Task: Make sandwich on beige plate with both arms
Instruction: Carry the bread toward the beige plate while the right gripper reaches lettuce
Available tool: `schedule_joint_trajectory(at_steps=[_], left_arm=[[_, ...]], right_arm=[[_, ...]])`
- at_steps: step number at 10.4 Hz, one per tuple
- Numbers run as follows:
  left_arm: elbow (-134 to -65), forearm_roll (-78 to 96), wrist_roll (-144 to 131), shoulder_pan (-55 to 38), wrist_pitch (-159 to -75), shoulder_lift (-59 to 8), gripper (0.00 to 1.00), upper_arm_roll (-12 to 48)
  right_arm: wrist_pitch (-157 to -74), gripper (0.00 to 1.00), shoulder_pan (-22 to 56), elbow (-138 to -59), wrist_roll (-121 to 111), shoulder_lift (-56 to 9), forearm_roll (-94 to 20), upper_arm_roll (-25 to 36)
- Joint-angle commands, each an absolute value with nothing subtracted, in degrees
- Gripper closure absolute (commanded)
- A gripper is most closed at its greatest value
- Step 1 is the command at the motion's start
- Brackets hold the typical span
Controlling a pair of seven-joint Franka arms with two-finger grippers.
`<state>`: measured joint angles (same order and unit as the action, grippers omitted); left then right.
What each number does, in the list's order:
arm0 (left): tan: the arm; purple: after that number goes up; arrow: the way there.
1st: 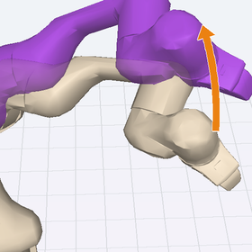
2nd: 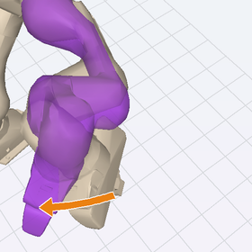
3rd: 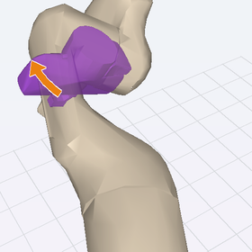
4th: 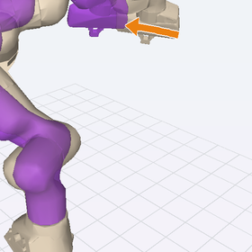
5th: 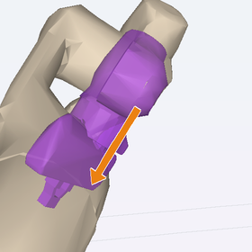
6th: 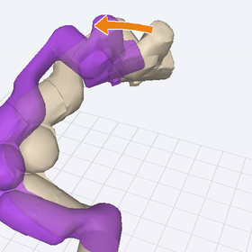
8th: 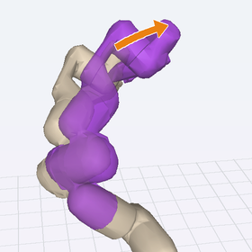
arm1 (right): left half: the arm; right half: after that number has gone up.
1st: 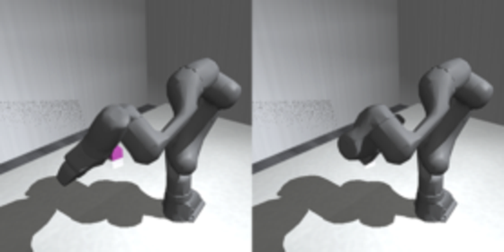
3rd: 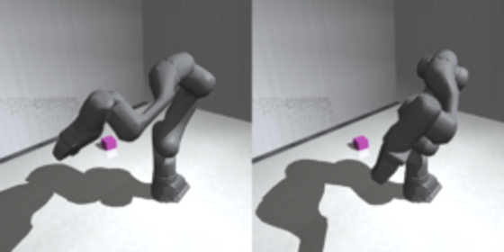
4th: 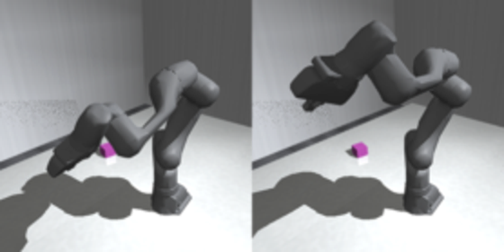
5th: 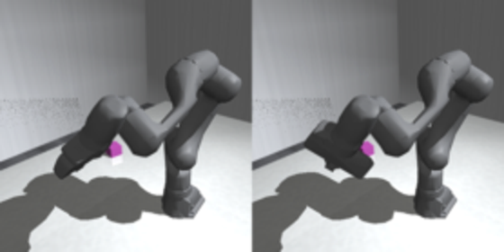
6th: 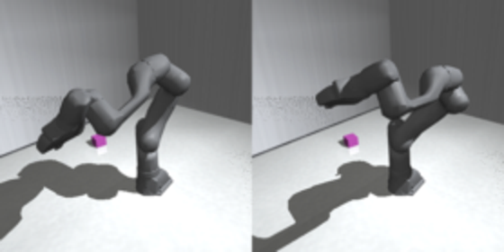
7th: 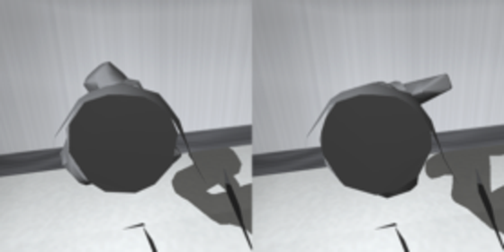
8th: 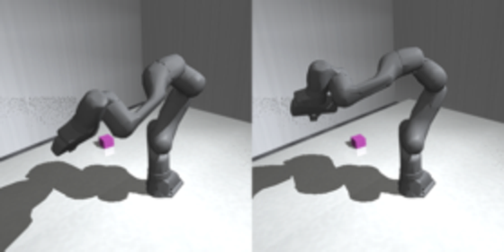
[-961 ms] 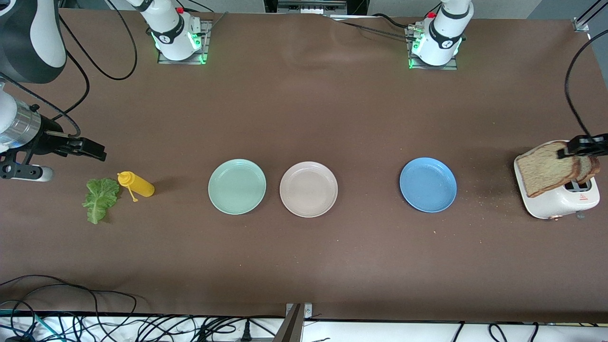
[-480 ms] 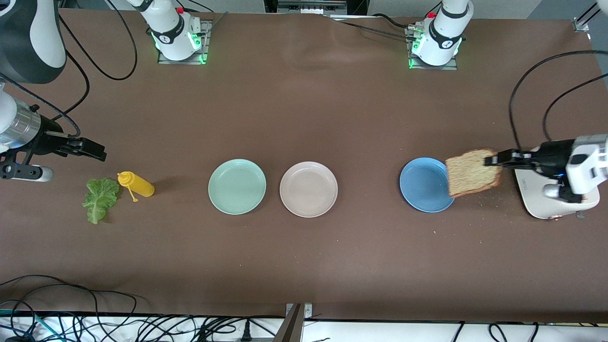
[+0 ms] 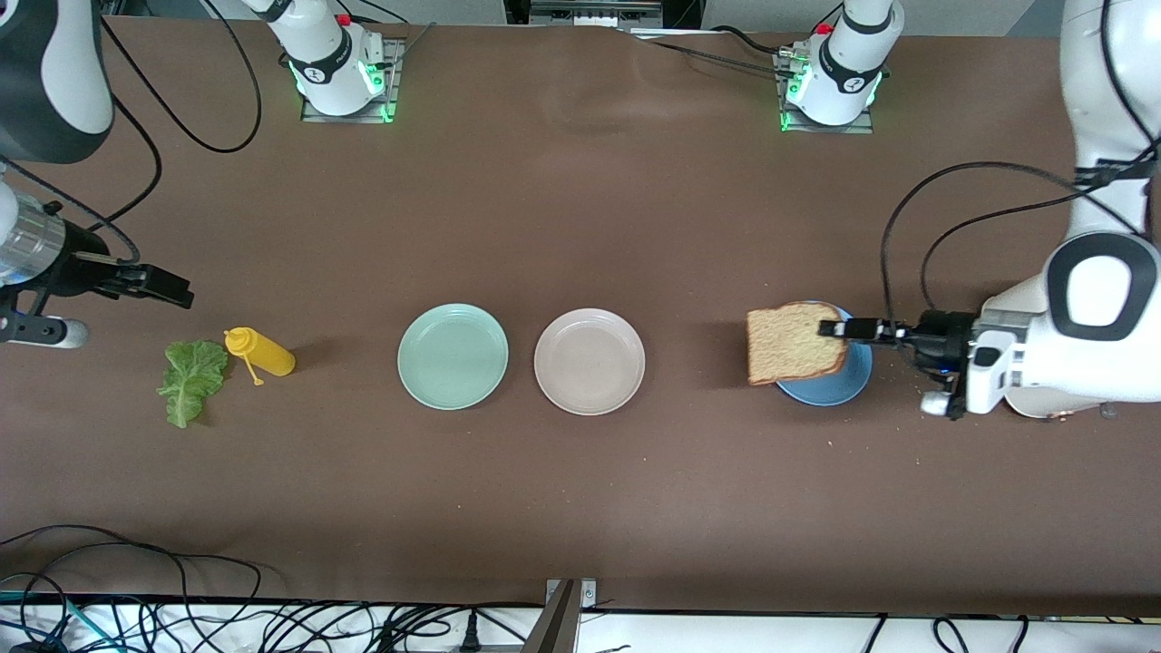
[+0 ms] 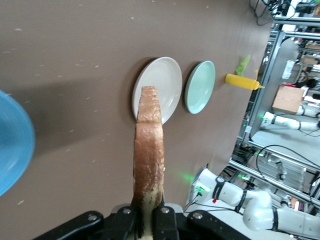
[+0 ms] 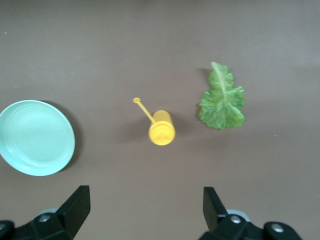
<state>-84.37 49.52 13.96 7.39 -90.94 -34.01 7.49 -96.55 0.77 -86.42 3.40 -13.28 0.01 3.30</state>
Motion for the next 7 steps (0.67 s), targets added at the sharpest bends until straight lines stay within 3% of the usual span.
schedule_joint_trajectory(at_steps=[1,5,7], left_arm=[[-84.03,57.97,13.18,1.26,-96.30,-38.38,1.00,7.12],[-84.63,64.86,14.24,-6.31,-105.26,-40.96,1.00,6.86],[-88.57,65.73,14.76,-8.17,-109.49,-40.00,1.00,7.21]], right_arm=[[-97.47,0.00,-4.20,-86.05,-4.45,-15.98,-0.44,3.16],[-104.65,0.00,-8.60,-85.87,-14.48,-23.18,1.66,3.16],[-111.23,0.00,-11.32,-85.96,-15.64,-28.71,2.90,3.16]])
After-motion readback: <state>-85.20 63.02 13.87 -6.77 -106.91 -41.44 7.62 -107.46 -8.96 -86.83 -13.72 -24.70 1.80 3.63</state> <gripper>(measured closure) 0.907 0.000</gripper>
